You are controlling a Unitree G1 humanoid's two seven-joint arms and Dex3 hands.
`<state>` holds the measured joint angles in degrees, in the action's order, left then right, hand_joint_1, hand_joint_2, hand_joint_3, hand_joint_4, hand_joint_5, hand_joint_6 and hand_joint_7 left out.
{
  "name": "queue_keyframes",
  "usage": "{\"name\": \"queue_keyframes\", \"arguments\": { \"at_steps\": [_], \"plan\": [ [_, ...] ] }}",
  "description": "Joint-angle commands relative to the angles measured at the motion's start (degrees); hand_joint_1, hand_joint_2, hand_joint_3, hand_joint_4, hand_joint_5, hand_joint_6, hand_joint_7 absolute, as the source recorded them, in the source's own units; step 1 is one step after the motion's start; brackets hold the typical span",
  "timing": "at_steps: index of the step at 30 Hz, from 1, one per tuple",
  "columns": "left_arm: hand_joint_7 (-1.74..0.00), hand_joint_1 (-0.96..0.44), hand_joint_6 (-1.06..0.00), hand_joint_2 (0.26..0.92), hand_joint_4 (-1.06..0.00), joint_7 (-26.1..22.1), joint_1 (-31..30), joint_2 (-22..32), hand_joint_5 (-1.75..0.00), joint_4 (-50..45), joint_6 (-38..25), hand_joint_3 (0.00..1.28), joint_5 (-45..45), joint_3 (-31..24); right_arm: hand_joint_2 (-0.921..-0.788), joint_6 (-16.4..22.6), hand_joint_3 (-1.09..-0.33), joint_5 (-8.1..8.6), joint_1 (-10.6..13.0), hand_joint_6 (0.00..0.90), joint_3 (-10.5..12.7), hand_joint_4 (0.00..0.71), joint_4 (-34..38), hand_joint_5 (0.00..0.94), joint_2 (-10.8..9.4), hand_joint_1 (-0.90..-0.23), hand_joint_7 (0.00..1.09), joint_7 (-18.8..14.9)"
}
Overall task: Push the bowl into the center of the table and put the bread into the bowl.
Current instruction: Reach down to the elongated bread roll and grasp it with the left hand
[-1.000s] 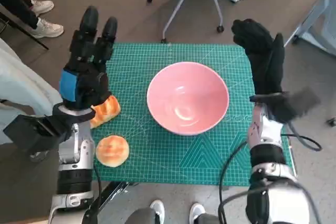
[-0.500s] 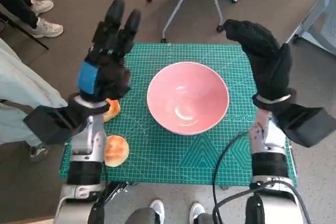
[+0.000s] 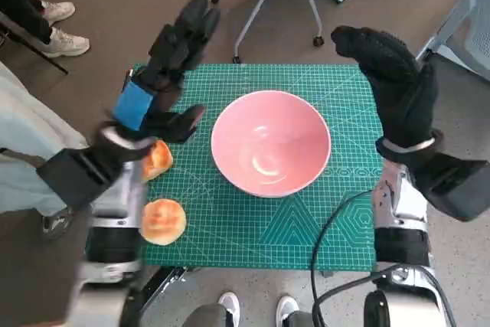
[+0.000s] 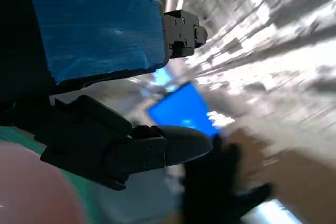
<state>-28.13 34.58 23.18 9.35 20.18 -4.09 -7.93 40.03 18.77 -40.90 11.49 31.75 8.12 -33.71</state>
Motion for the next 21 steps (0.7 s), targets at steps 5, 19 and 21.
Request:
{"name": "queue_keyframes", "arguments": {
  "at_steps": [5, 19, 21],
  "plan": [
    [-0.04, -0.62, 0.00, 0.818, 0.00, -1.19, -6.80, 16.72, 0.00, -18.05, -24.13, 0.07, 6.49, -6.47, -0.921, -0.89, -0.742, -0.70, 2.82, 0.011, -0.77, 0.183, -1.99, 0.002, 0.42, -0.724, 0.59, 1.57],
    [-0.05, -0.14, -0.08, 0.721, 0.00, -6.60, -10.50, 27.07, 0.00, -21.77, -35.99, 0.01, 12.90, -2.58, -0.921, -1.05, -0.743, 0.40, 1.86, 0.001, -1.16, 0.176, -1.27, 0.000, 0.13, -0.717, 0.59, 1.43],
    [-0.05, -0.12, -0.09, 0.724, 0.00, -7.20, -10.87, 27.06, 0.00, -21.72, -36.89, 0.01, 12.79, -1.86, -0.921, -0.97, -0.744, 0.55, 1.67, 0.000, -1.20, 0.176, -0.91, 0.000, 0.01, -0.714, 0.59, 1.28]
  ]
}}
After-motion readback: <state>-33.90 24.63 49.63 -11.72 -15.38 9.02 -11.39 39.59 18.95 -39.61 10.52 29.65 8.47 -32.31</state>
